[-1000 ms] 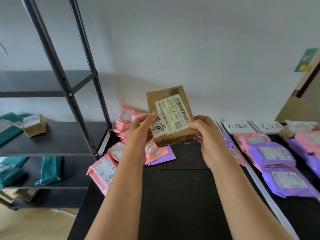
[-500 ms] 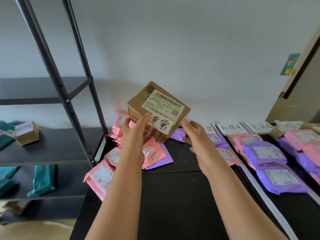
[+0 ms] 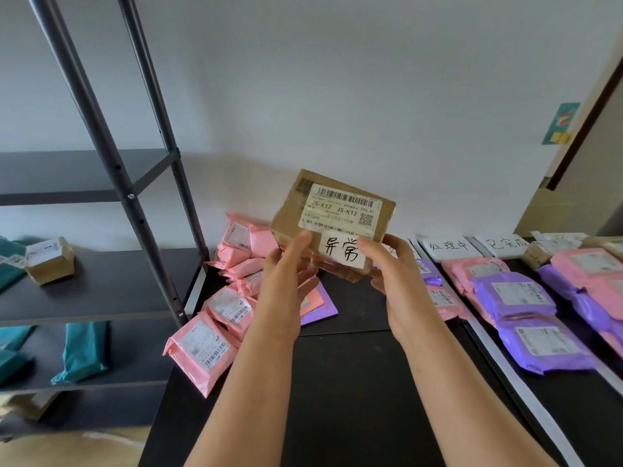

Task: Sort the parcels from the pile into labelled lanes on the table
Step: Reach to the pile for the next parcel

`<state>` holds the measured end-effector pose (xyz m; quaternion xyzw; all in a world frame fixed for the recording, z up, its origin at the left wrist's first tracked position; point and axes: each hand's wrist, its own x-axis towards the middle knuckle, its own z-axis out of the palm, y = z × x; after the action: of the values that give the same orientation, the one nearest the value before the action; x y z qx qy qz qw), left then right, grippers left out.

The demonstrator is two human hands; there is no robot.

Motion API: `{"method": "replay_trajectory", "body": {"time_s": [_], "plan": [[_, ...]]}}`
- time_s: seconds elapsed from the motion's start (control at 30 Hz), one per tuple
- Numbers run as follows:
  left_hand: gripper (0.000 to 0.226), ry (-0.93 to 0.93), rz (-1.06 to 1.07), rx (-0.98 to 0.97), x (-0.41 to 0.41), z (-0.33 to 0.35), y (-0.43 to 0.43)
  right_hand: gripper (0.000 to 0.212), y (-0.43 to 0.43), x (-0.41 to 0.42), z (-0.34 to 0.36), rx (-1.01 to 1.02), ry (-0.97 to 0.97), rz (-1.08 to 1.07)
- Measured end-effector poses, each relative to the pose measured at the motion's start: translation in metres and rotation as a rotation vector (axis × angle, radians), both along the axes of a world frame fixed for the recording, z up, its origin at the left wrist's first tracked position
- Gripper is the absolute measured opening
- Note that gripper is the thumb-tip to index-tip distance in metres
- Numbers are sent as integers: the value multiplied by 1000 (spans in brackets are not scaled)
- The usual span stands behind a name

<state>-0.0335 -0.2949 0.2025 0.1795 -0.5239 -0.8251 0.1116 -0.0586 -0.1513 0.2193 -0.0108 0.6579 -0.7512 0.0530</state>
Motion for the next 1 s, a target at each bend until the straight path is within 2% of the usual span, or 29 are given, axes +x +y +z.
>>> {"method": "replay_trajectory", "body": {"time_s": [0.13, 0.23, 0.37, 0.57, 0.63, 0.73, 0.83, 1.0], "plan": [[49, 8, 37, -48, 12, 12, -16, 37, 10, -1, 5, 3, 31, 0], [48, 46, -17, -120, 22, 24, -25, 32, 17, 2, 9, 35, 59, 61], [28, 86, -27, -152, 27, 29, -27, 31, 18, 6, 13, 19, 102, 99], [39, 157, 87, -49, 29, 42, -27, 46, 17, 8, 20, 66, 170, 150], [39, 167, 105, -2, 30, 46, -26, 44, 16, 9, 20, 107, 193, 138], [51, 149, 79, 10, 31, 49, -29, 38, 17, 11, 22, 141, 208, 87], [45, 99, 32, 39, 31, 52, -32, 38, 19, 10, 25, 160, 218, 16], [54, 41, -45, 62, 27, 50, -35, 55, 20, 8, 29, 205, 188, -37]]}}
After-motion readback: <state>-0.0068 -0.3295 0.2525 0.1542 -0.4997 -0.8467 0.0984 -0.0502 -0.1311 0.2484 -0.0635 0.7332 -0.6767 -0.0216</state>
